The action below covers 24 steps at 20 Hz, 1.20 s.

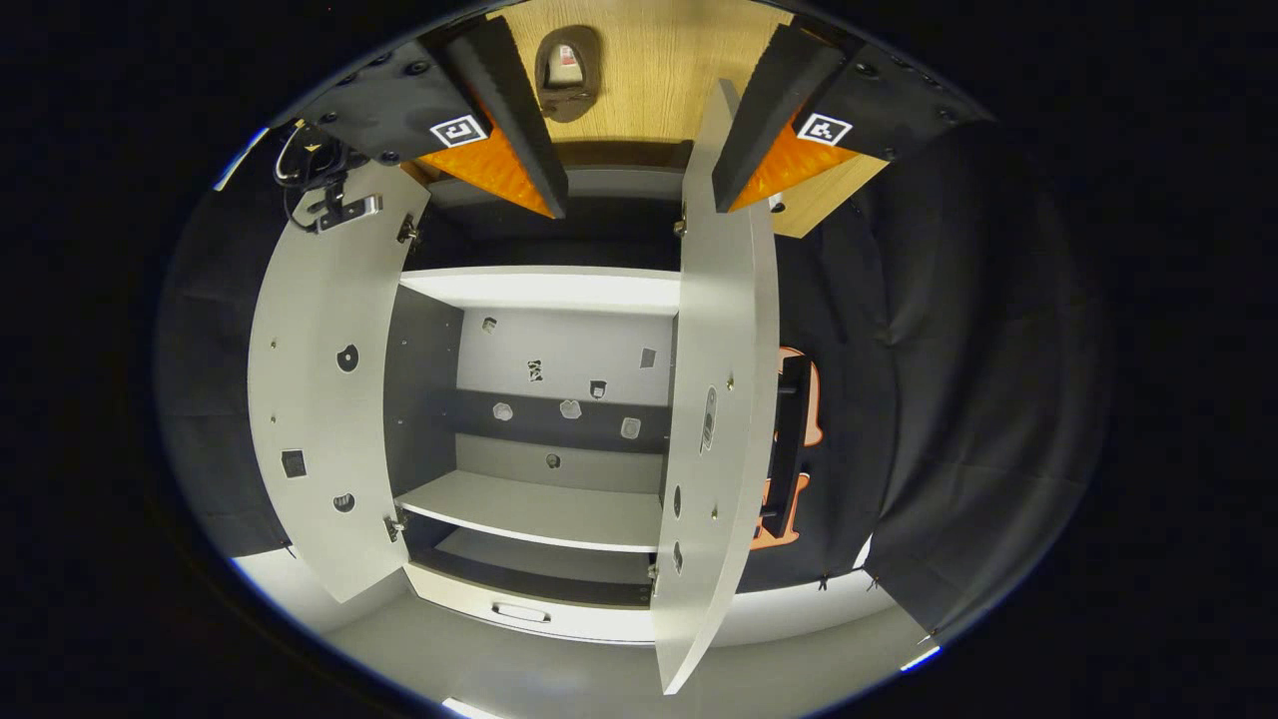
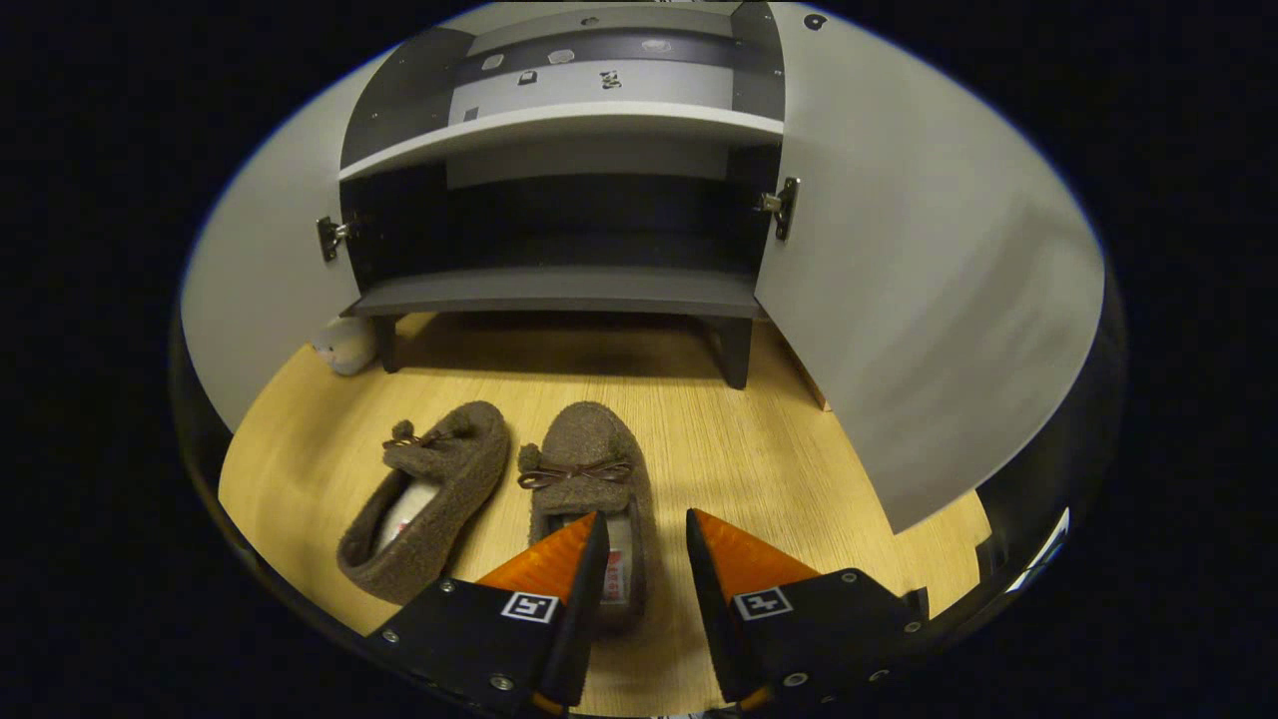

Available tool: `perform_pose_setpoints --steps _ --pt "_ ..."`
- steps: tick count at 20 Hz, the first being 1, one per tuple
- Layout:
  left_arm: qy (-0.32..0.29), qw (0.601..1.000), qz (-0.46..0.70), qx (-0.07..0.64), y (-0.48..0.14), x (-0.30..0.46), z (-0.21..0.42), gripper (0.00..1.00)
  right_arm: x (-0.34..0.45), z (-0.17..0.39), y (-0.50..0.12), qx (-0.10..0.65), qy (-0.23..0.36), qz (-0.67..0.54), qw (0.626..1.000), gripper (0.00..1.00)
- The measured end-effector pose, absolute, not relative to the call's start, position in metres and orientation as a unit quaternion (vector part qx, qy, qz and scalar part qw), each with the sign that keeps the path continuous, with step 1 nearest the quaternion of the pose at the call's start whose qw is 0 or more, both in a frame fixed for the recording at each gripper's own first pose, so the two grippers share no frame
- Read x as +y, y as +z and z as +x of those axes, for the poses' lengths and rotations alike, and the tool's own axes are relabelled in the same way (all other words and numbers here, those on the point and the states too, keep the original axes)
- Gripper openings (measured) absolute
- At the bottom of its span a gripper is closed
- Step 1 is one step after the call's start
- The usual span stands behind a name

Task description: Grab one shoe with the right hand and put it into the shoe cabinet, grab the other shoe with the left hand and put it into the shoe cabinet; then close the right door with the right hand and the left door with the left hand.

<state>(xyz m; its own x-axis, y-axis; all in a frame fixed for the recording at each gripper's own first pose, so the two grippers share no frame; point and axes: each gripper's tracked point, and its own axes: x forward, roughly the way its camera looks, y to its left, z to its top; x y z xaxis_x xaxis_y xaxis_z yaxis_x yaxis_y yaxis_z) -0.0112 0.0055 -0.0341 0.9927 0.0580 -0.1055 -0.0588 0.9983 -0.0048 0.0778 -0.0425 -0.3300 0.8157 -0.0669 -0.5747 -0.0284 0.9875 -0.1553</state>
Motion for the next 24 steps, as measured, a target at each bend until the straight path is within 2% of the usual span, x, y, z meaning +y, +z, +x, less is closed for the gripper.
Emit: perform_pose_setpoints --steps 5,7,8,10,11,12,15,16,19,20,22,24 --pt "0.041 0.997 0.005 0.06 -0.039 0.016 -0.013 0.99 -0.048 0.092 -0.366 0.341 -0.02 -0.078 0.937 0.37" --pt "0.042 0.997 0.005 0.066 -0.043 0.018 -0.015 0.97 -0.043 0.095 -0.372 0.346 -0.018 -0.068 0.935 0.26" --pt "0.042 0.997 0.008 0.068 -0.044 0.02 -0.015 0.97 -0.044 0.097 -0.373 0.345 -0.022 -0.072 0.935 0.16" --pt "0.042 0.997 0.011 0.069 -0.046 0.021 -0.015 0.99 -0.042 0.097 -0.373 0.344 -0.023 -0.074 0.936 0.07" --pt "0.04 0.997 0.009 0.069 -0.046 0.02 -0.016 0.94 -0.044 0.098 -0.372 0.343 -0.023 -0.074 0.936 0.06" --pt "0.037 0.997 0.006 0.07 -0.048 0.019 -0.016 0.97 -0.044 0.097 -0.372 0.345 -0.023 -0.072 0.936 0.02" --pt "0.031 0.997 0.004 0.073 -0.051 0.018 -0.017 0.97 -0.045 0.098 -0.374 0.351 -0.02 -0.064 0.934 0.03" --pt "0.03 0.997 0.004 0.075 -0.053 0.019 -0.017 0.97 -0.044 0.099 -0.377 0.36 -0.015 -0.063 0.931 0.09" --pt "0.03 0.996 0.002 0.081 -0.058 0.019 -0.019 0.97 -0.046 0.103 -0.381 0.371 -0.016 -0.055 0.927 0.16" --pt "0.031 0.996 0.002 0.081 -0.058 0.02 -0.02 0.97 -0.044 0.103 -0.38 0.371 -0.018 -0.048 0.927 0.09" --pt "0.033 0.996 0.005 0.079 -0.058 0.02 -0.022 0.97 -0.039 0.1 -0.37 0.371 -0.019 -0.031 0.928 0.02" --pt "0.033 0.996 0.006 0.079 -0.058 0.021 -0.021 0.97 -0.032 0.103 -0.35 0.361 -0.015 -0.028 0.932 0.01"
